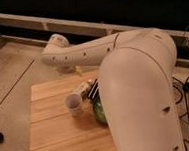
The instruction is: Place the bottle in the ceramic bowl
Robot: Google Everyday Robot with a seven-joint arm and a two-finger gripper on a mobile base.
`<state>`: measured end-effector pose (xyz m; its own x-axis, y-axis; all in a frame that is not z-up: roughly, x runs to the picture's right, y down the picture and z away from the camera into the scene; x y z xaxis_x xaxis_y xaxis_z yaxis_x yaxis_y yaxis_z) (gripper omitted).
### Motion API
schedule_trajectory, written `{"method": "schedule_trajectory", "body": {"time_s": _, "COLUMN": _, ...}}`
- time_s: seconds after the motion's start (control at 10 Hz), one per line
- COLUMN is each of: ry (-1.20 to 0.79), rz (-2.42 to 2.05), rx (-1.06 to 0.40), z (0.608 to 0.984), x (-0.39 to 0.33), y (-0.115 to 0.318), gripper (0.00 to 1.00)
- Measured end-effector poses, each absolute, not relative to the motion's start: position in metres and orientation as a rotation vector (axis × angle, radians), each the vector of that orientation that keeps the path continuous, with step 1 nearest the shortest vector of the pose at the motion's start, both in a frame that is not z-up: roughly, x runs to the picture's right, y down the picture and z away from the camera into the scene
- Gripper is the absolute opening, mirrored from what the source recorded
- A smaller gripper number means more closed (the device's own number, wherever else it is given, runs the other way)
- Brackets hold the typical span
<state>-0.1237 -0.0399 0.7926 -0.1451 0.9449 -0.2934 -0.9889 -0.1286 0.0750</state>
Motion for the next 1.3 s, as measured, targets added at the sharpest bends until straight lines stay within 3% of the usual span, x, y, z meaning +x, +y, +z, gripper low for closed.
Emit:
{"method": "schedule_trajectory", "body": {"time_s": 0.3, "ry": 0.303, "rz": 1.706, "rx": -0.212, "z": 0.794, "x": -0.12, "y": -0.034, "gripper": 0.65}}
{"method": "schedule_trajectory", "body": {"time_s": 0.8, "ry": 0.474, "rz": 1.765, "rx": -0.317, "z": 0.838, "x": -0.093, "y": 0.04, "gripper": 0.65}}
{"method": "schedule_trajectory", "body": {"time_s": 1.3, "ry": 0.46, "rz": 1.735, "rx": -0.381, "z": 0.873, "x": -0.116, "y": 0.05, "gripper": 0.65}}
